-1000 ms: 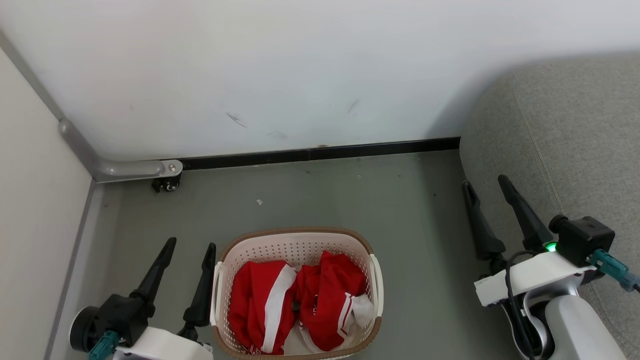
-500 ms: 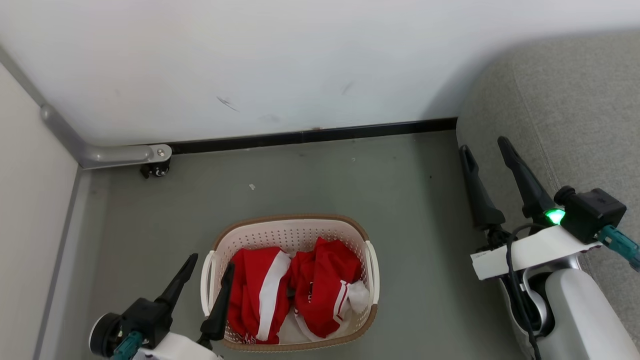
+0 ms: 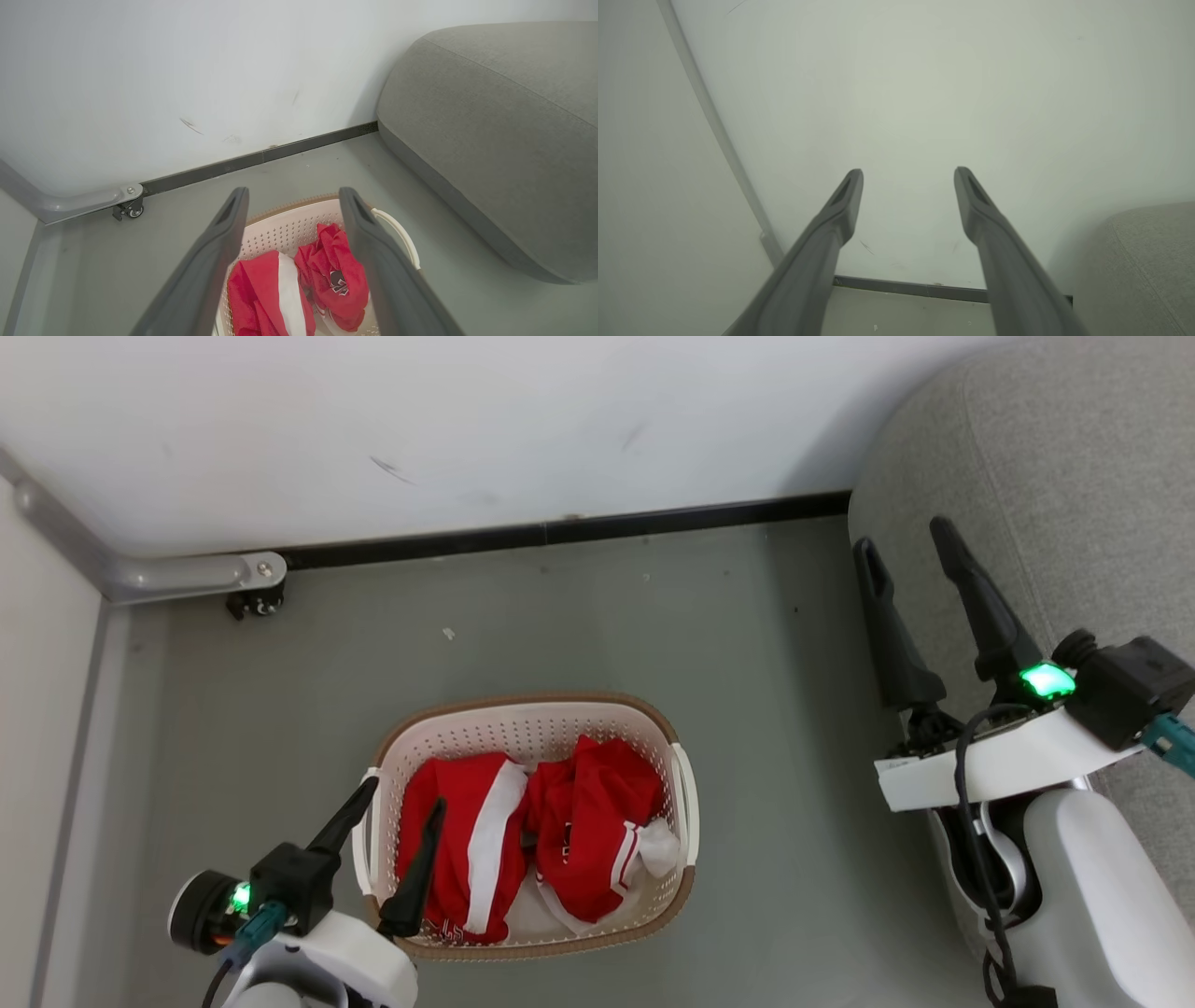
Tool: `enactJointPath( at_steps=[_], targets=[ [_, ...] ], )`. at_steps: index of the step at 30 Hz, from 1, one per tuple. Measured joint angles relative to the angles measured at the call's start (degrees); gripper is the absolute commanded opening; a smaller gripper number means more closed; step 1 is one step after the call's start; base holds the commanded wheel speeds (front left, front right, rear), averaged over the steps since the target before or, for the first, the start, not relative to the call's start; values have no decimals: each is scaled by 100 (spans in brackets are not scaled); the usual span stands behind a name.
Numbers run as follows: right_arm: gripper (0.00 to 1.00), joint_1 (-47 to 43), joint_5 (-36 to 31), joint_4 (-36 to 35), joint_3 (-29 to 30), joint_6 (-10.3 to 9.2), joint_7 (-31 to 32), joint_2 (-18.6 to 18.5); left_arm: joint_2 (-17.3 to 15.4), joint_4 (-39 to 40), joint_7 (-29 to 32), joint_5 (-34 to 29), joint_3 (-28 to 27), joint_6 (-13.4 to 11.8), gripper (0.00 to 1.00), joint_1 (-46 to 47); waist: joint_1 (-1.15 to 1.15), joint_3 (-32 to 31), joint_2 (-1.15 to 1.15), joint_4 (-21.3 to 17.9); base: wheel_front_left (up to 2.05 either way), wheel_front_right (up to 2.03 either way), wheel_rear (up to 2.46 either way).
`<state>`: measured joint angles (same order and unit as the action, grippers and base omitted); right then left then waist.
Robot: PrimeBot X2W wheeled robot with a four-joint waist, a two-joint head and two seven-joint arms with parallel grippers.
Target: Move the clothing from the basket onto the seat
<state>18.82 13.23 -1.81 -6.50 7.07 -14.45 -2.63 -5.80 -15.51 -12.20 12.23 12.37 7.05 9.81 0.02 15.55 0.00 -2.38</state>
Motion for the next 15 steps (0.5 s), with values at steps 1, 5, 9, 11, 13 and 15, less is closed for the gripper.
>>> enactJointPath(
  at_steps=[1, 5, 9, 11, 13, 15],
  targets=[
    [100, 43, 19, -23, 2, 0, -1, -1, -4, -33, 41, -34, 22, 0, 100, 46, 0, 44, 0, -8, 0, 0, 0],
    [100, 176, 36, -127, 2, 0, -1, -5, -48, -155, 153, -155, 118, 1, 100, 264, 0, 230, 0, -38, 0, 0, 0],
    [100, 332, 29, -180, -18, 0, -1, -11, -101, -293, 265, -200, 175, 9, 100, 485, 0, 422, 0, -67, 0, 0, 0],
    [100, 439, 20, -230, -34, 0, -2, -20, -111, -391, 324, -229, 207, 10, 100, 564, 0, 518, 0, -82, 0, 0, 0],
    [100, 534, 19, -312, -54, 0, -5, -25, -108, -489, 391, -229, 227, 10, 100, 632, 0, 610, 0, -98, 0, 0, 0],
    [100, 622, 4, -358, -91, 0, -21, -31, -102, -593, 463, -229, 247, 10, 100, 691, 0, 703, 0, -113, 0, 0, 0]
  ],
)
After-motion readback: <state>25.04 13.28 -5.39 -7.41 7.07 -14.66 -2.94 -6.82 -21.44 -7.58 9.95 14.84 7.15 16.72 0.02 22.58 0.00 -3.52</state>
